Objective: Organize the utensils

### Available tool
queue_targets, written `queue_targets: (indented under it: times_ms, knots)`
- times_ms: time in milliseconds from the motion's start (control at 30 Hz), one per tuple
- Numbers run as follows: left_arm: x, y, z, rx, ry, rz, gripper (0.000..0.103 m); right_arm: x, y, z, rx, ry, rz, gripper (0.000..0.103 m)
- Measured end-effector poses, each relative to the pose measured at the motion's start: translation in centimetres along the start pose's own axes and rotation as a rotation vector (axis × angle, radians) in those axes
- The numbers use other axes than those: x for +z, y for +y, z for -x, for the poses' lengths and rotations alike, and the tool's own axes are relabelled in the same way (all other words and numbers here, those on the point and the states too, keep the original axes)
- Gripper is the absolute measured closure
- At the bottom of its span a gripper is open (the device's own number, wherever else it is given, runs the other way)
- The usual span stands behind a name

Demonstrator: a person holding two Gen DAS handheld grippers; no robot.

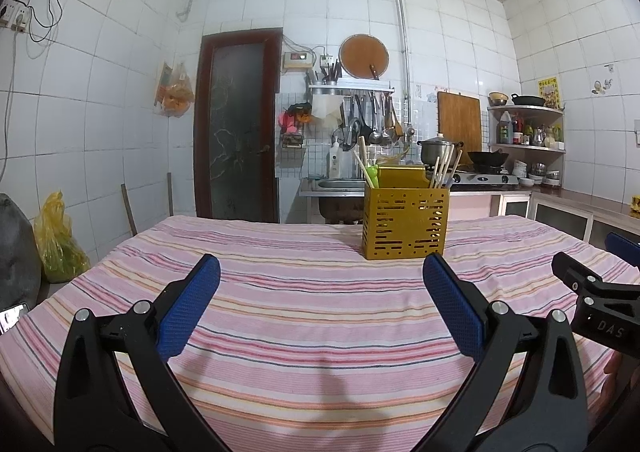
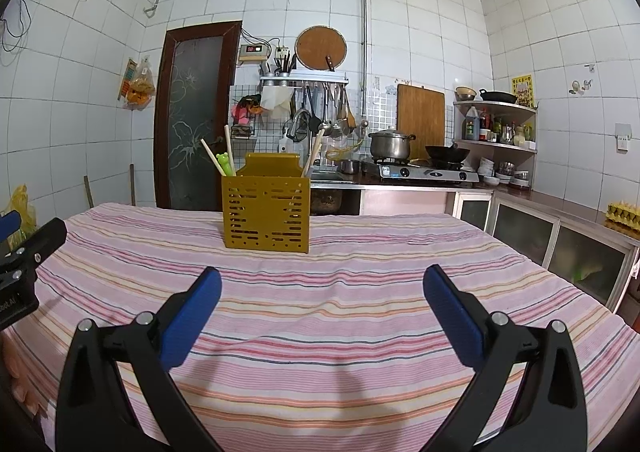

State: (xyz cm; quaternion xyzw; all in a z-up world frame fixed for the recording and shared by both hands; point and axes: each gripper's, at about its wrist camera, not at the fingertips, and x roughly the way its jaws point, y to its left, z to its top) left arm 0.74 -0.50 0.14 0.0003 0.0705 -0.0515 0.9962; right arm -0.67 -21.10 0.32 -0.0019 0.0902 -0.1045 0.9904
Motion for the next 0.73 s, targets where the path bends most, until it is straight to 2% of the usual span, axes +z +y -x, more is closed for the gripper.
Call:
queue_targets:
  times_ms: [733]
  knots:
    - [-0.29,-0.2,-0.17,-0.001,0.022,-0.006,0.005,0.02,0.11,0.11,0.0,-0.003,-0.012,0.004]
